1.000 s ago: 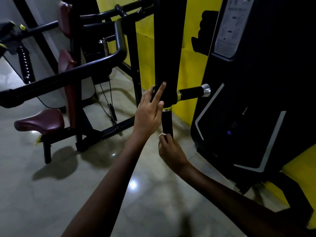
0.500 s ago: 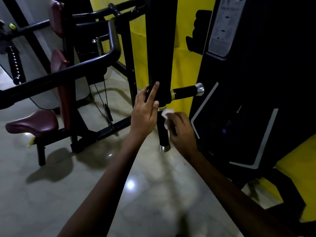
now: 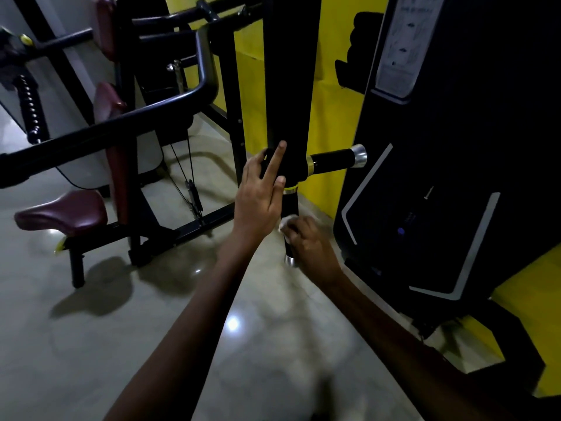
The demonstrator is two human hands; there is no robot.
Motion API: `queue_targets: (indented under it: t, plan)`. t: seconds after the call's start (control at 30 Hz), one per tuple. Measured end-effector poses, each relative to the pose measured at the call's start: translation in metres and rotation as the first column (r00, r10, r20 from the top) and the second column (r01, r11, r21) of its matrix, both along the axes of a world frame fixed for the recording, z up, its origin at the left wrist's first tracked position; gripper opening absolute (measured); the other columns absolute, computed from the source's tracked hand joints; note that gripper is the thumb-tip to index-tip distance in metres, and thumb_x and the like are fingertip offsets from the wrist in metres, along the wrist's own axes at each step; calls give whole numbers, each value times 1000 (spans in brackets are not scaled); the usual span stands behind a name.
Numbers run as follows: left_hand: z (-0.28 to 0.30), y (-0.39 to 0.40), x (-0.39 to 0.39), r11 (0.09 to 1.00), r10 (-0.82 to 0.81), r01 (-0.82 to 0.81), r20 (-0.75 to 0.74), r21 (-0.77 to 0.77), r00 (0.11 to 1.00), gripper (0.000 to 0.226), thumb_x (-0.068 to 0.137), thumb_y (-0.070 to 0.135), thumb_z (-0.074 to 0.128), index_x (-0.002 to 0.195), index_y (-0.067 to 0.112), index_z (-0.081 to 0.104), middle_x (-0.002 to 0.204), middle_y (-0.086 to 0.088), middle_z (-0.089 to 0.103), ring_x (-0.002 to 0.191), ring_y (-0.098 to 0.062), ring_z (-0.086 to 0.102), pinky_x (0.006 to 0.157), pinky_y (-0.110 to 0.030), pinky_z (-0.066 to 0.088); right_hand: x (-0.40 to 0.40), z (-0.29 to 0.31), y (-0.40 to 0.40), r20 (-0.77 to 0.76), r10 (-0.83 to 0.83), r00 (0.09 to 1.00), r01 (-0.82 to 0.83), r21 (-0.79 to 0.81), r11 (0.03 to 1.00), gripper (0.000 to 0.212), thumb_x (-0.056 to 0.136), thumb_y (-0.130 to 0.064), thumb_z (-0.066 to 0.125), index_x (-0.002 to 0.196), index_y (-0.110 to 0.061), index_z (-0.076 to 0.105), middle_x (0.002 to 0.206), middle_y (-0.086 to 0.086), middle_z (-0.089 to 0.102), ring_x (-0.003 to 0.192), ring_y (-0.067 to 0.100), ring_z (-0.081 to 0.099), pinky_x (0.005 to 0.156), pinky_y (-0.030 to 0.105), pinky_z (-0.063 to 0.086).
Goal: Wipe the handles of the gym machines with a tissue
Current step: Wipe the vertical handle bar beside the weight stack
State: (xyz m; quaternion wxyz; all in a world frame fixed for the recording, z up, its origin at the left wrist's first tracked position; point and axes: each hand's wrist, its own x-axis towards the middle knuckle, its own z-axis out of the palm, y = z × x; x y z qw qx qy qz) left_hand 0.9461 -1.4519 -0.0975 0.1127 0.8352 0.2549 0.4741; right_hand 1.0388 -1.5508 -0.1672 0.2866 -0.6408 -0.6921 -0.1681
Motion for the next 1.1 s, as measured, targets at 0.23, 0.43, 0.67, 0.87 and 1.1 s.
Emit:
queue_targets:
  t: [0.23,0.43,0.67,0.87,1.1]
  plan:
    - [0,0,0,1000,10,-10,-1,11,1000,50,99,27,33,145,32,15,135,-20,42,128,-31,38,101,-47,42,3,-31,-32,-128,20,992,-38,-140,989,28,90,-20,45,111,-10,61,107,13,59,90,25,62,70,34,56]
    - [1,-1,2,1000,22,-22,14,10,1000,51,98,26,34,145,31,15,133,-20,43,126,-30,40,96,-46,47,5,46,13,-196,7,981,42,244,969,23,81,-3,54,102,0,62,96,17,59,91,21,51,69,27,48]
    - [2,-2,0,1000,21,-21,3,8,1000,50,98,25,35,144,31,16,133,-19,43,125,-28,41,95,-44,48,0,27,15,13,-34,999,32,113,993,39,55,3,80,92,1,67,97,14,65,90,22,42,54,28,52]
    - [1,-2,0,1000,22,-22,-7,-7,1000,50,98,26,35,144,30,16,133,-20,42,126,-29,41,96,-45,47,-4,5,11,79,-64,995,60,52,997,47,53,6,76,100,4,67,103,16,64,90,24,40,60,30,54]
    - [2,-4,0,999,34,-34,-13,-2,999,51,97,29,37,144,30,15,133,-19,42,125,-28,41,97,-36,45,-2,-14,7,86,-61,994,59,31,998,36,82,0,36,102,0,65,106,11,62,88,23,46,65,30,47]
